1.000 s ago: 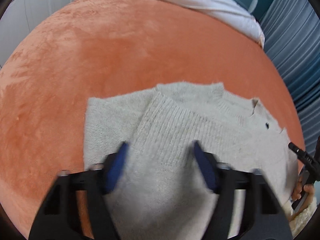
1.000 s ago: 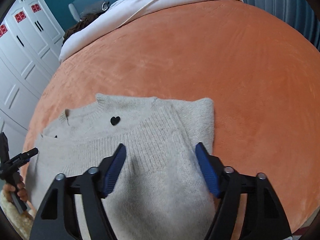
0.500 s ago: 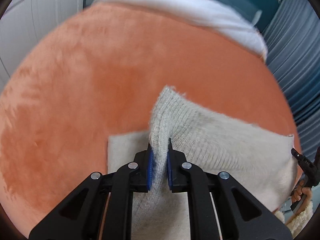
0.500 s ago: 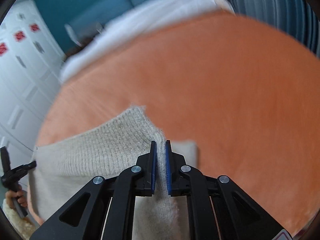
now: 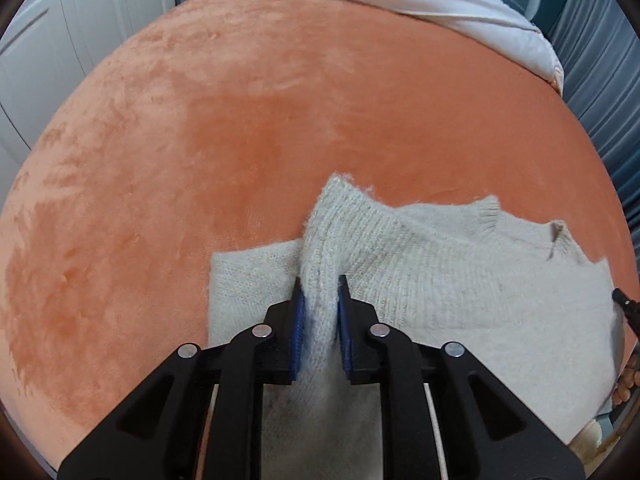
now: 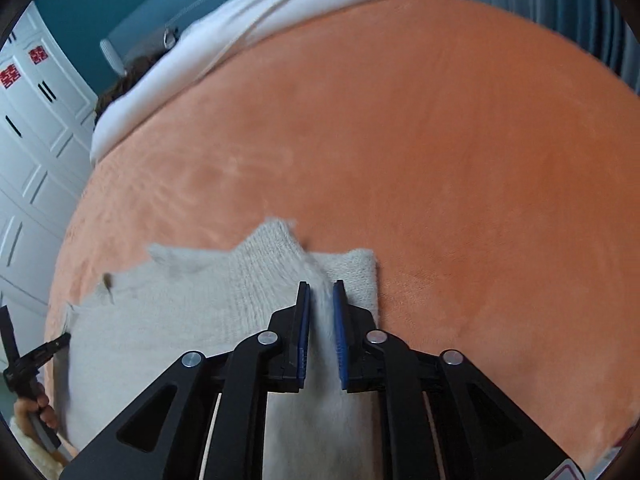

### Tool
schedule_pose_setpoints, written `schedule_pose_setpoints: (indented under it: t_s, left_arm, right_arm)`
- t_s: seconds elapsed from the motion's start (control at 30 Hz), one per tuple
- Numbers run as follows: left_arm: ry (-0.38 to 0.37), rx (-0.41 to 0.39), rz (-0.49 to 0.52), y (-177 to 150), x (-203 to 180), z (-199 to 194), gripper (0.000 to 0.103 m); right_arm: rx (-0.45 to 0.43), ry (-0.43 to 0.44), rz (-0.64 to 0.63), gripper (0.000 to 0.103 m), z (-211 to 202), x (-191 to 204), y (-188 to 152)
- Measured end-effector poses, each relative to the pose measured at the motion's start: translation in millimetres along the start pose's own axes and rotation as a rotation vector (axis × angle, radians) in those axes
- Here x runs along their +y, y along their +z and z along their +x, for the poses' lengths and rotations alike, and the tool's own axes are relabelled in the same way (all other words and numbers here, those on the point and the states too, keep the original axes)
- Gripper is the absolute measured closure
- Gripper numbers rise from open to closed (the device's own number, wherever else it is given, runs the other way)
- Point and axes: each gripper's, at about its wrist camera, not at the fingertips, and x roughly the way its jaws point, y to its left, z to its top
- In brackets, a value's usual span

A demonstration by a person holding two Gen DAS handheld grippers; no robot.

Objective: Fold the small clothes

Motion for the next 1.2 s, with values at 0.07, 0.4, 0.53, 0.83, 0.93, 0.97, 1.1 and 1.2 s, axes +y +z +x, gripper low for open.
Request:
schedule_pose_setpoints:
  t_s: [0.07, 0.4, 0.53, 0.83, 0.93, 0.97, 1.1, 1.2]
  left_arm:
    - [0.067, -0.055, 0.056, -8, -13, -32, 0.088]
    - [-0.173, 0.021, 0.119, -119, -127, -68, 0.079]
    - [-0.083, 0.077, 0.102, -141, -96, -44, 0.079]
    - [-0.064, 0.076, -0.042, -154, -14, -60, 0.086]
    - [-0.064, 0.049, -0.018, -151, -38, -67, 0.078]
    - [-0.07, 0.043, -0.007, -149, -46, -68, 0.076]
    - [-0.059, 0.047, 0.021, -144, -70, -59, 0.076]
    - [-0.03, 0.063, 0.017, -150, -60, -55, 0.076]
  right_arm:
    - [-0.099, -0.023, -0.108, 0.086, -43, 28, -14]
    - [0.136, 0.334, -0.388, 0.089, -52, 184, -162]
    - [0.117, 0.164, -0.334, 0.092, -42, 133, -153]
    - [0.062, -0.115, 0.039, 0.093, -78, -40, -124]
    - [0.031, 0.017, -0.026, 0.093, -91, 4, -123]
    - [0.029, 0.05, -0.082, 0.093, -90, 27, -123]
    - [0.073, 0.019, -0.187, 0.095, -51, 66, -131]
    - [0.135, 0.056, -0.065, 0.103, -25, 24, -151]
